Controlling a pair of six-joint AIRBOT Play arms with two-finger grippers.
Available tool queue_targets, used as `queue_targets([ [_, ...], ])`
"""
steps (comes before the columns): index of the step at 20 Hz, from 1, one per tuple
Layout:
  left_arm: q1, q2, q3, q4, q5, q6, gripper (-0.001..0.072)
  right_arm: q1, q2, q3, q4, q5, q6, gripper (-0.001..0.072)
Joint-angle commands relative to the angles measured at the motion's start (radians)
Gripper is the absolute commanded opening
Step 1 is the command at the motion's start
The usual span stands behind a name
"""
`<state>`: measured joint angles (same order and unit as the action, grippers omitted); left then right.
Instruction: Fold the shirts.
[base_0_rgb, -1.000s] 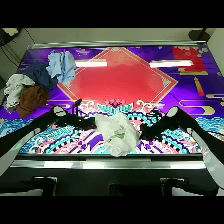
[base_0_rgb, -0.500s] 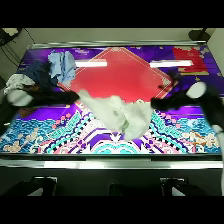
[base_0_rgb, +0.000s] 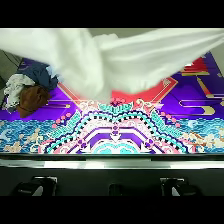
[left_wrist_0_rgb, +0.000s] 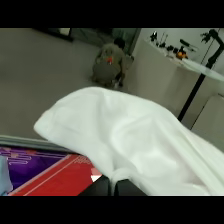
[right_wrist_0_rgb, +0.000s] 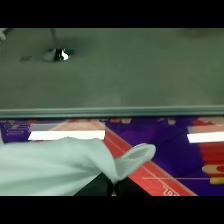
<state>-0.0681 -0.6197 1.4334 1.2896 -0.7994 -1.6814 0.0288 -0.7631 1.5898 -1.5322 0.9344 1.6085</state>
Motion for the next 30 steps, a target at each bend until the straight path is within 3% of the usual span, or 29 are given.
queue_targets([
  [1, 0.006, 0.083, 0.015, 0.192, 0.012, -0.087, 0.0029, -0.001, 0.075, 0.018, -0.108, 0.000, 0.012, 0.0039],
  [3, 0.006, 0.089, 0.015, 0.295, -0.043, -0.157, 0.0029, -0.001, 0.090, 0.018, -0.160, 0.068, 0.024, 0.0039],
  [12, 0.006, 0.175, 0.015, 0.308, -0.082, -0.163, 0.0029, -0.001, 0.188, 0.018, -0.219, 0.161, 0.029, 0.0040],
  [15, 0.006, 0.204, 0.014, 0.308, -0.275, -0.160, 0.0029, -0.001, 0.197, 0.018, -0.216, 0.332, 0.030, 0.0040],
  [18, 0.006, 0.204, -0.053, 0.308, -0.498, -0.148, 0.0031, -0.001, 0.152, 0.014, -0.202, 0.612, 0.029, 0.0041],
  [20, 0.006, 0.203, -0.157, 0.308, -0.518, -0.148, 0.0031, -0.001, 0.103, -0.022, -0.184, 0.742, 0.022, 0.0040],
  [22, 0.006, 0.191, -0.309, 0.303, -0.517, -0.148, 0.0031, -0.001, 0.049, -0.096, -0.115, 0.767, 0.023, 0.0040],
  [25, 0.004, 0.142, -0.581, 0.243, -0.420, -0.148, 0.0031, -0.001, -0.057, -0.291, 0.038, 0.615, 0.027, 0.0042],
  [28, 0.005, 0.012, -0.742, 0.193, -0.139, -0.152, 0.0031, -0.001, -0.231, -0.435, 0.081, 0.229, 0.053, 0.0042],
  [30, 0.017, -0.147, -0.734, 0.186, -0.026, -0.152, 0.0031, -0.001, -0.384, -0.439, 0.083, 0.012, 0.142, 0.0042],
])
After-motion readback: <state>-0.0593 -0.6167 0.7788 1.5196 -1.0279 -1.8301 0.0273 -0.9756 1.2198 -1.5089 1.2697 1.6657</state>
